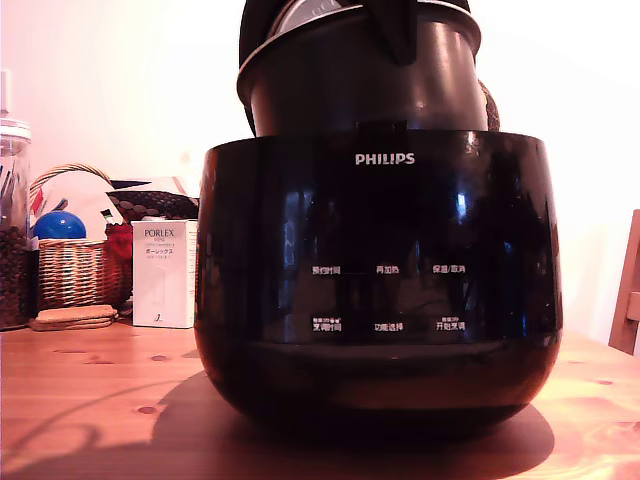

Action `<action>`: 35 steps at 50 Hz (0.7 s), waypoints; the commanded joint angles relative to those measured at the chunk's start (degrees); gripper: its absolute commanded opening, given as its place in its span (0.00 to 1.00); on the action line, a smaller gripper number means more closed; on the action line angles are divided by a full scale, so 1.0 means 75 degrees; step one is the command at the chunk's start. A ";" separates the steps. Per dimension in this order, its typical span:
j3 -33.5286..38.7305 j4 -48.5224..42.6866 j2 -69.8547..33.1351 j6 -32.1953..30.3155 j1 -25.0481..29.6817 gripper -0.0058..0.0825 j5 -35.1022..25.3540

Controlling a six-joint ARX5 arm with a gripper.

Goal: Place the pot you are holding inside the rice cooker

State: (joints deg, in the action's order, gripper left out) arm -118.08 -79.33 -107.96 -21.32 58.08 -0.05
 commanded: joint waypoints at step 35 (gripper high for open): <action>-0.0152 0.0201 -0.0463 0.0822 -0.0166 0.04 0.0160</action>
State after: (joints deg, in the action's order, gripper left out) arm -118.08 -79.05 -111.15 -17.37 57.39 -0.34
